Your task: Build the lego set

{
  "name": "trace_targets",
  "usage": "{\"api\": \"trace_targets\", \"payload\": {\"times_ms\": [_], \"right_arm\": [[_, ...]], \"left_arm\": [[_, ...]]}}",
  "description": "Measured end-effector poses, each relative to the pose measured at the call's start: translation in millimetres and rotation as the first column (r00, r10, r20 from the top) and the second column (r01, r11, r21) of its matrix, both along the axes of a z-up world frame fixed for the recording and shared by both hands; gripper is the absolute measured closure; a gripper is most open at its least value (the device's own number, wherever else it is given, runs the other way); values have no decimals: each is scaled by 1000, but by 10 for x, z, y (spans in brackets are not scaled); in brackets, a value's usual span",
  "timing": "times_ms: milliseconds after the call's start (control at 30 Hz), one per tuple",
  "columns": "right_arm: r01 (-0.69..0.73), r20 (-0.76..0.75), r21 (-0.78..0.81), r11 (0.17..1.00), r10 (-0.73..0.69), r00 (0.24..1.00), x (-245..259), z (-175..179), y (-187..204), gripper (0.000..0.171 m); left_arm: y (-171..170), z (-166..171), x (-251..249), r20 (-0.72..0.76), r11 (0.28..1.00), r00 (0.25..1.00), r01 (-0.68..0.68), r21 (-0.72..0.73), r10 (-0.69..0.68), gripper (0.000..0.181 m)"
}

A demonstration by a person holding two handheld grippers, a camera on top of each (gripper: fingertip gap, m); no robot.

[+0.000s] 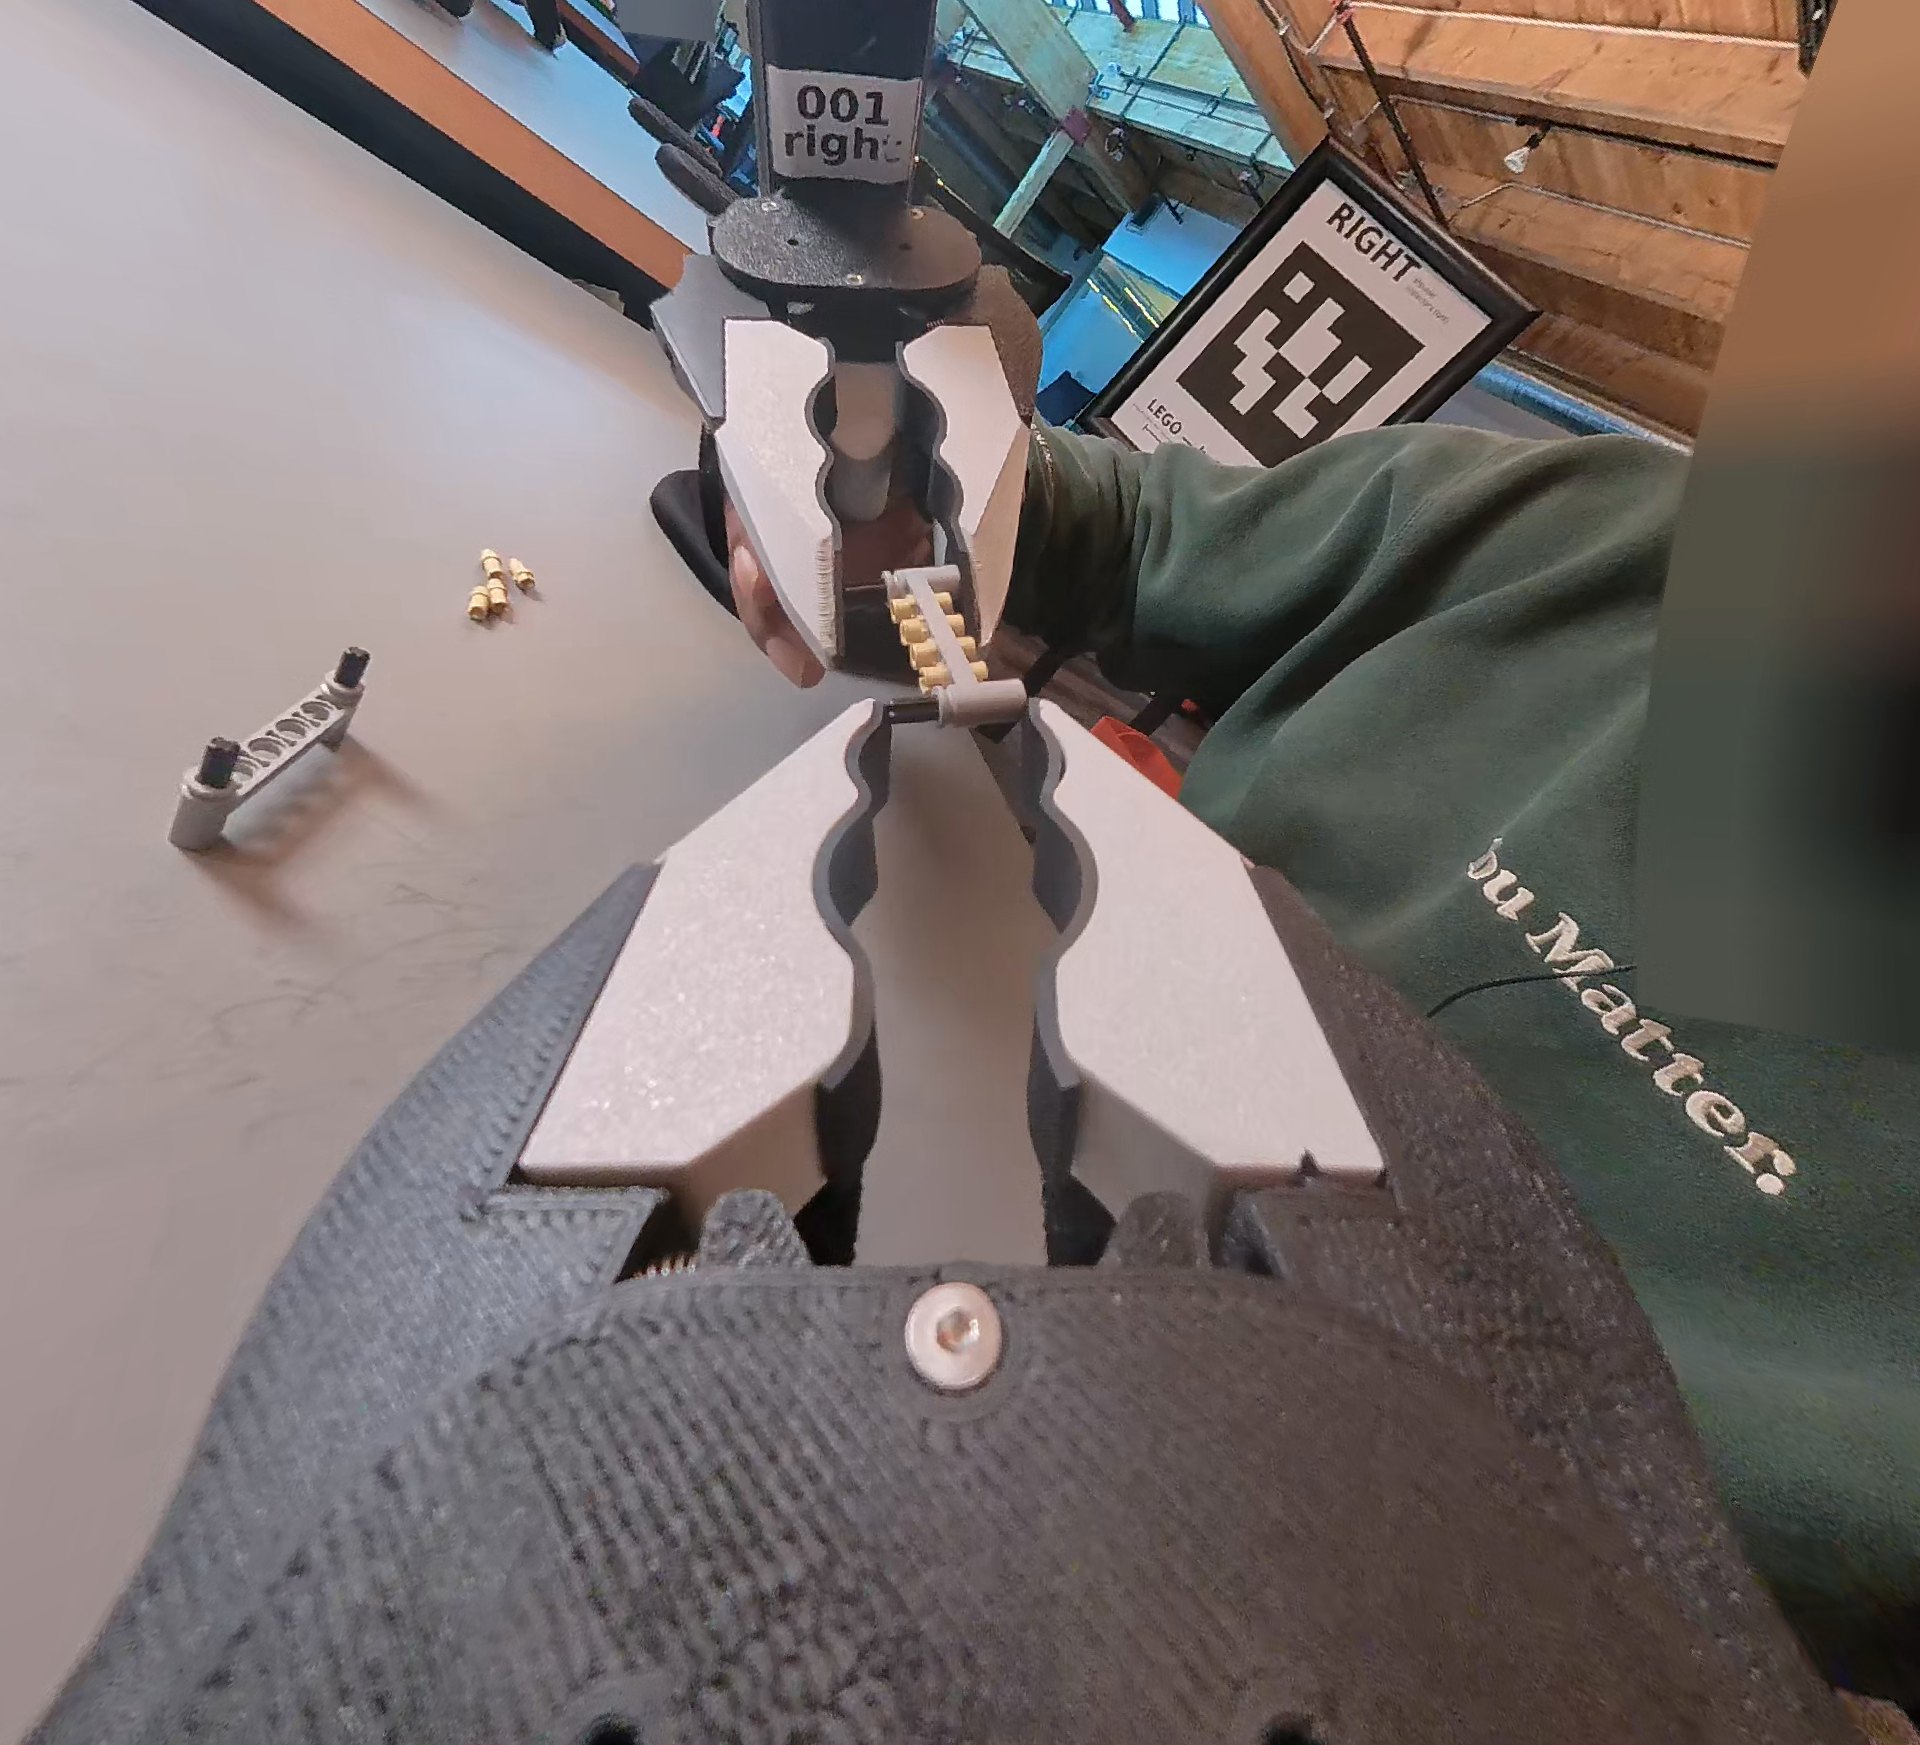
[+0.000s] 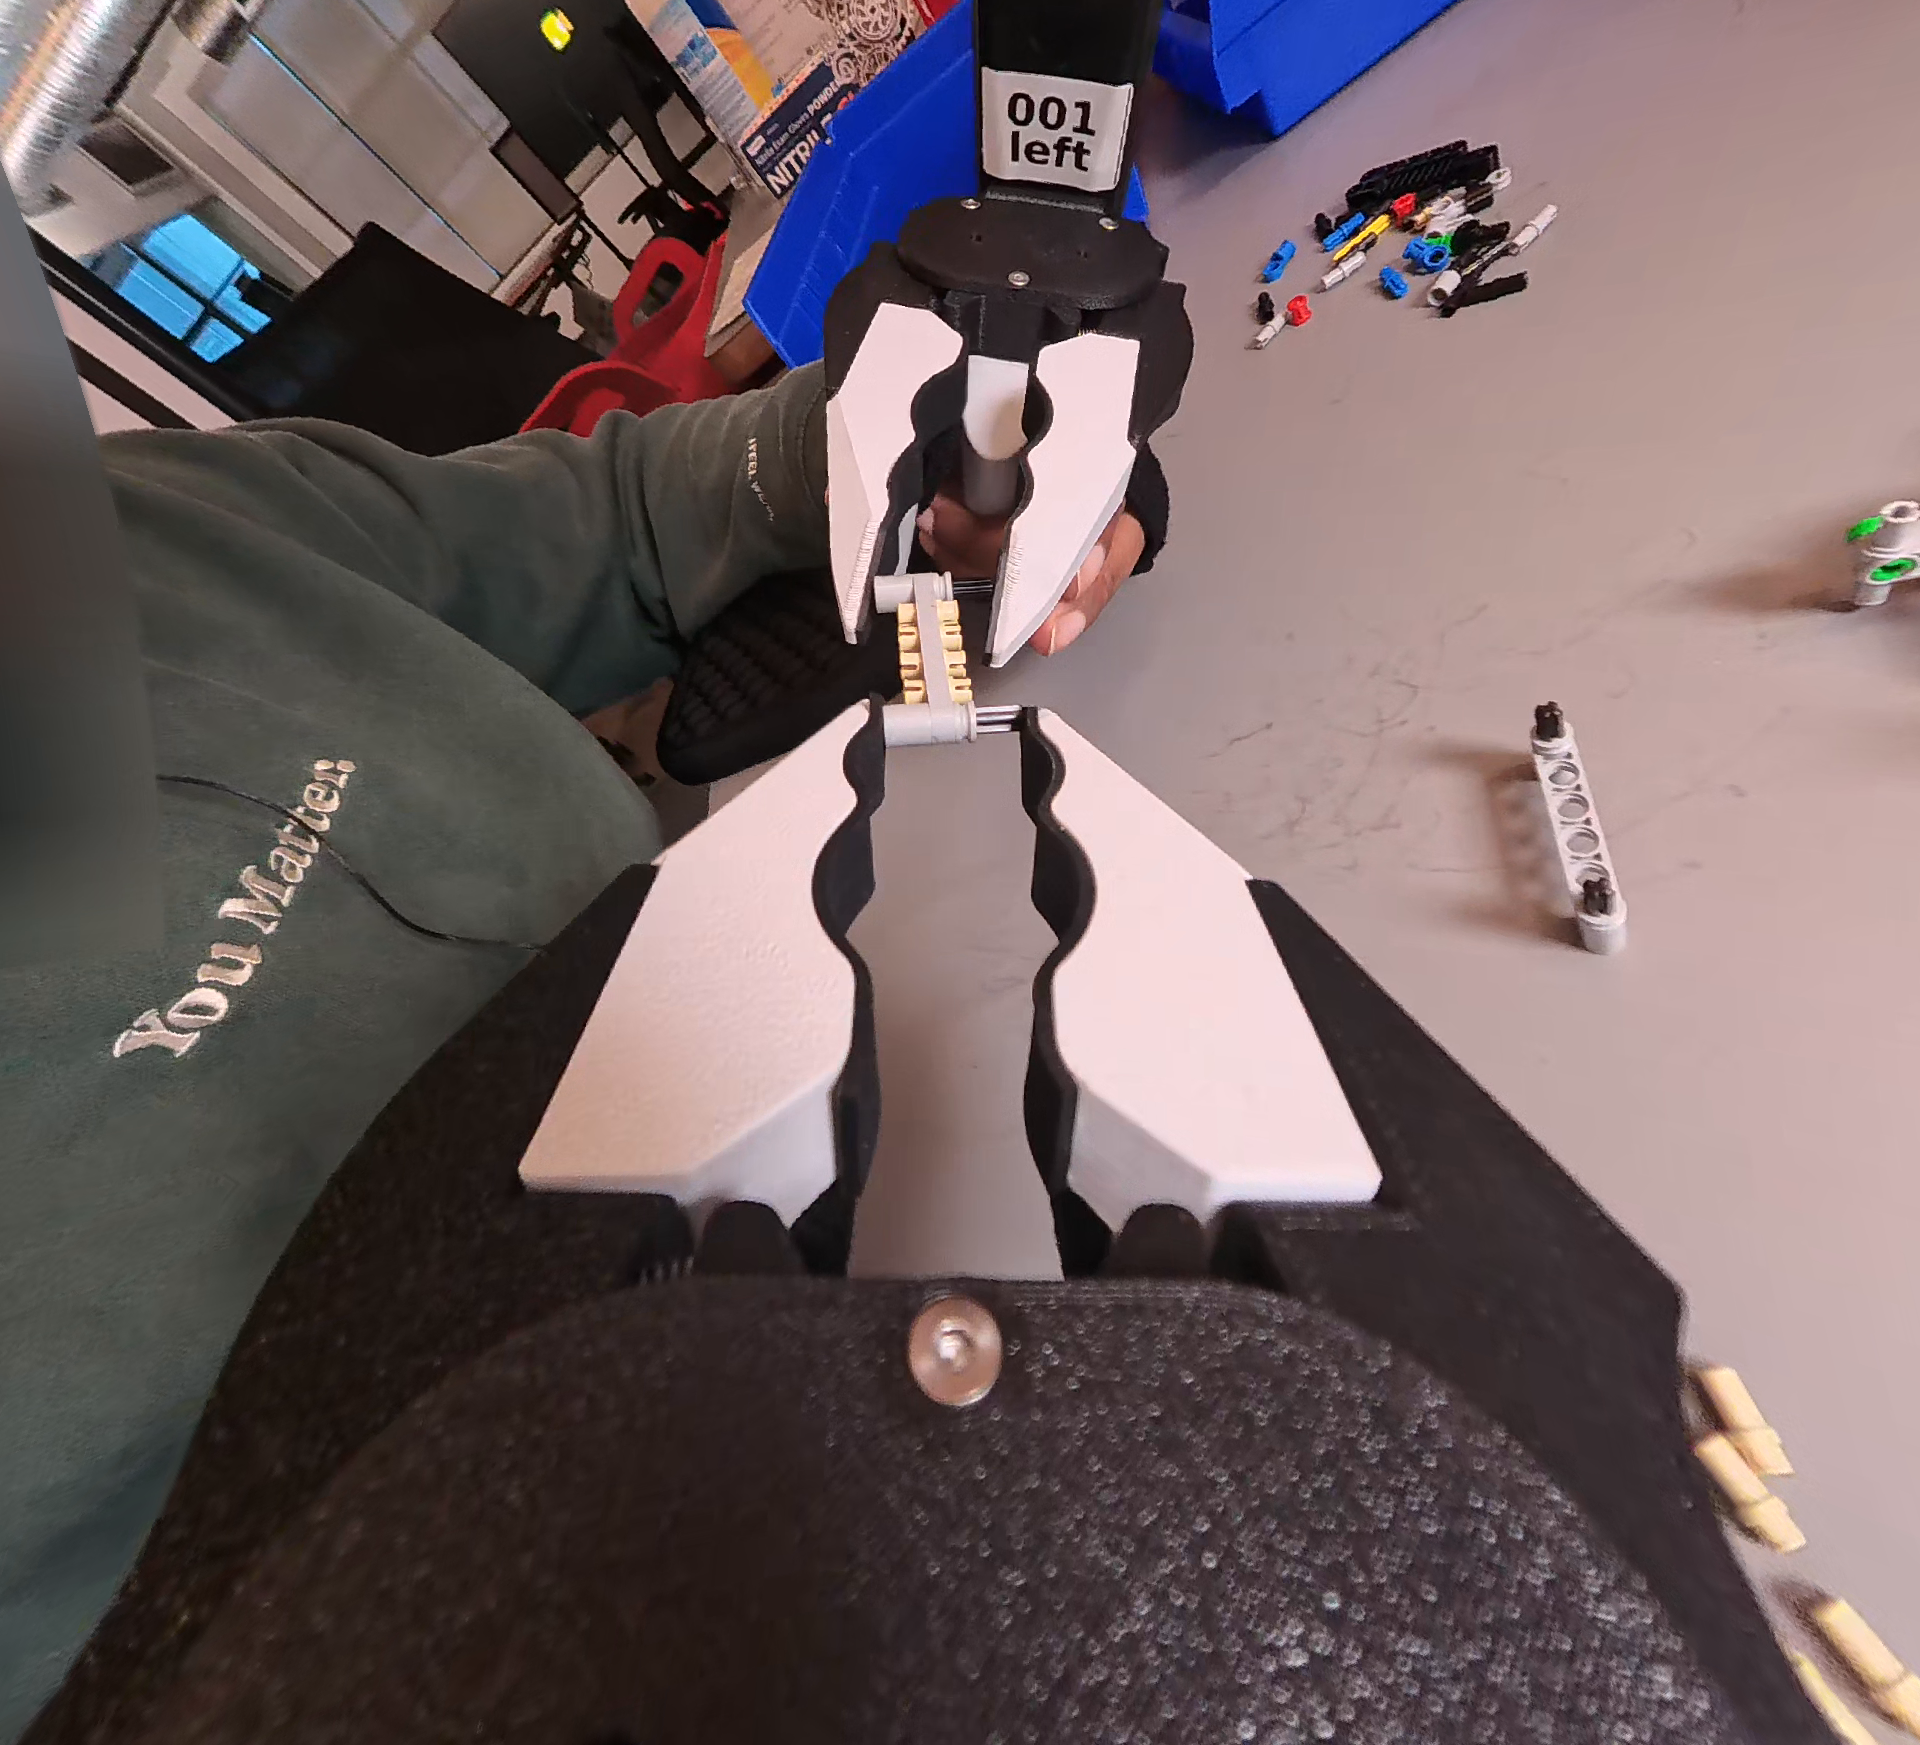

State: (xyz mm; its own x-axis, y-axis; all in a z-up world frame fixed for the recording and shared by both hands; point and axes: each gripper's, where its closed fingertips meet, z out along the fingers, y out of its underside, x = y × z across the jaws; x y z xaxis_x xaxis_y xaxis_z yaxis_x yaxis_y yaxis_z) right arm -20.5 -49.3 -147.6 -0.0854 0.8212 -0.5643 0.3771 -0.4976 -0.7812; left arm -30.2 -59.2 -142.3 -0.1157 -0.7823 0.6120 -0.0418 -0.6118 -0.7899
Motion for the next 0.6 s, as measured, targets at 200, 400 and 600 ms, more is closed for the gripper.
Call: {"api": "trace_targets", "payload": {"times_ms": [200, 400, 600], "right_arm": [[10, -7, 7, 1000, -10, 1000, -5, -21, 16, 147], [86, -81, 437, 895, -56, 995, -36, -48, 159, 147], [143, -159, 855, 499, -10, 987, -55, -23, 195, 147]], "left_arm": [[20, -9, -3, 2, 1000, 1000, -7, -9, 7, 158], [116, -1, -49, 31, 998, 998, -52, -38, 53, 155], [180, -21, -87, 34, 995, 996, -77, -57, 78, 168]]}}
